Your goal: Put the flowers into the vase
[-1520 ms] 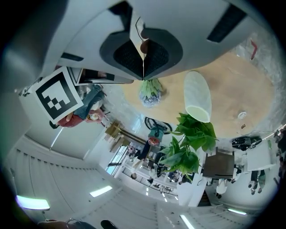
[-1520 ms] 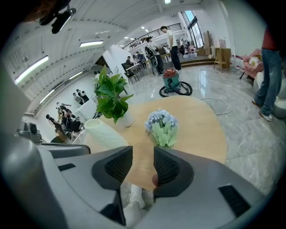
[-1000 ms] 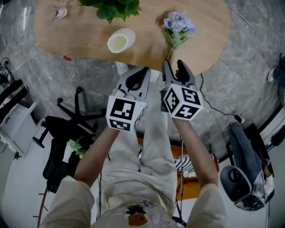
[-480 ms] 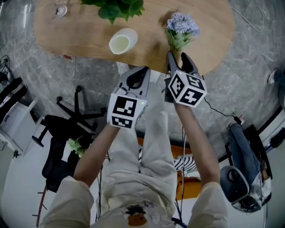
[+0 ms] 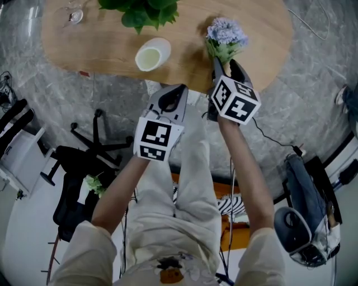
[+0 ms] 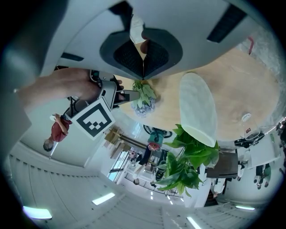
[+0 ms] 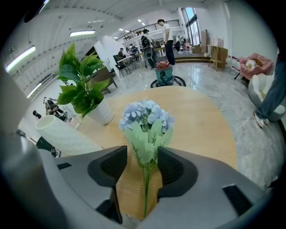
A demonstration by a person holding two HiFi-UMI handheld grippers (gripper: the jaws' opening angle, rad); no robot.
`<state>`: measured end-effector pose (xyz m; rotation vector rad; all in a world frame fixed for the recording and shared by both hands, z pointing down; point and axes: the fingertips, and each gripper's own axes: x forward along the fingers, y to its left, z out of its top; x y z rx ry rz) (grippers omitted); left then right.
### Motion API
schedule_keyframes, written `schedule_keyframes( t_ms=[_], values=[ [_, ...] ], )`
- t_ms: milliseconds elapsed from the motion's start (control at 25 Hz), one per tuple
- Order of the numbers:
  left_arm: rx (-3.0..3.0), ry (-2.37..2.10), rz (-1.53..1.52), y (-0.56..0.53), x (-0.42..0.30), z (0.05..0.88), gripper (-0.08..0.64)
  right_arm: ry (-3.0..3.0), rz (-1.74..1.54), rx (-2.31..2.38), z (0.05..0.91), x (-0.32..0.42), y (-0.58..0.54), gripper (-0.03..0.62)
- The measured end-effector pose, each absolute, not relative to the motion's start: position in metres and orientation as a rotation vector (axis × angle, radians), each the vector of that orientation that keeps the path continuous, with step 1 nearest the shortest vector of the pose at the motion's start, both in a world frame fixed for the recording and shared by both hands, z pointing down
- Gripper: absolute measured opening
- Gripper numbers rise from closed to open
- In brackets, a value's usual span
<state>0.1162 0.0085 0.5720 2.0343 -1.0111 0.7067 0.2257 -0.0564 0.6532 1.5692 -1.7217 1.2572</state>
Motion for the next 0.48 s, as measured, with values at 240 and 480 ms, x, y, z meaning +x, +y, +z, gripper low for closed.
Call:
schedule_keyframes(
  t_ms=[240, 480],
  values=[
    [2.034, -1.009, 0.714, 0.006, 0.114, 0.573, 0.009, -1.657, 1.32, 1.526, 0.675, 0.225, -0.054, 0.193],
    [2.029, -1.003, 0.722, 0.007, 0.112, 0.576, 0.009, -1.633, 1.35, 1.505, 0.679, 0.23, -0.059, 0.165]
  ],
)
